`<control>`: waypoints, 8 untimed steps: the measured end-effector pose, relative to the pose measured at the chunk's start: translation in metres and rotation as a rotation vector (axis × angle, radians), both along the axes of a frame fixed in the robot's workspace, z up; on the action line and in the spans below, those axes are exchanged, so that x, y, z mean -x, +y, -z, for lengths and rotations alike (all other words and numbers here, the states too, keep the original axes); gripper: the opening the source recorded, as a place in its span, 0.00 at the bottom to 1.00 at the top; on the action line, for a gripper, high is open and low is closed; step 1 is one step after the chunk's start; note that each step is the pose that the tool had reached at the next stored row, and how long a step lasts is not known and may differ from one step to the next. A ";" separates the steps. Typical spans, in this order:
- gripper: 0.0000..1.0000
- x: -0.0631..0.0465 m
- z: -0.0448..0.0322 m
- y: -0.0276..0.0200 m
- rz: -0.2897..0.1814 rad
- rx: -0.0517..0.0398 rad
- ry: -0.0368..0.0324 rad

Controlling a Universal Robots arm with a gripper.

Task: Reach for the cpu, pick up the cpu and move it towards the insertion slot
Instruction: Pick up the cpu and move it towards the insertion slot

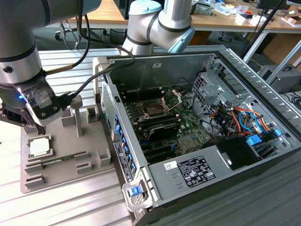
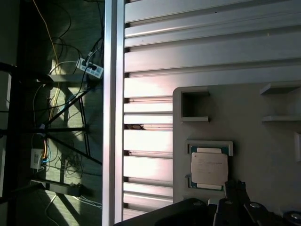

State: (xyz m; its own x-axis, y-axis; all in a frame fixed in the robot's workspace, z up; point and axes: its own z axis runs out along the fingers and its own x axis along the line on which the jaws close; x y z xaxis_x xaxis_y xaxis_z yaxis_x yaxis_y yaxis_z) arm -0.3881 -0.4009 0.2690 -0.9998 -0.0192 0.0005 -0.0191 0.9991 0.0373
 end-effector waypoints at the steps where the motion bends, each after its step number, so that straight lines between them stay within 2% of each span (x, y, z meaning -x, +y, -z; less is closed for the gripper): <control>1: 0.11 0.000 0.0001 0.0000 0.000 0.0000 0.0000; 3: 0.11 0.000 0.0006 0.0000 0.000 0.0000 0.0001; 5: 0.11 0.001 0.0052 0.0000 0.000 0.0000 0.0000; 8: 0.11 0.001 0.0057 0.0000 0.000 -0.0001 0.0000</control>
State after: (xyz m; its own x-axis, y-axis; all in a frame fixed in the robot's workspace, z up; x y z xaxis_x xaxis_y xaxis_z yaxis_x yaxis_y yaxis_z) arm -0.3889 -0.4009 0.2633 -0.9998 -0.0191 0.0005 -0.0191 0.9991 0.0374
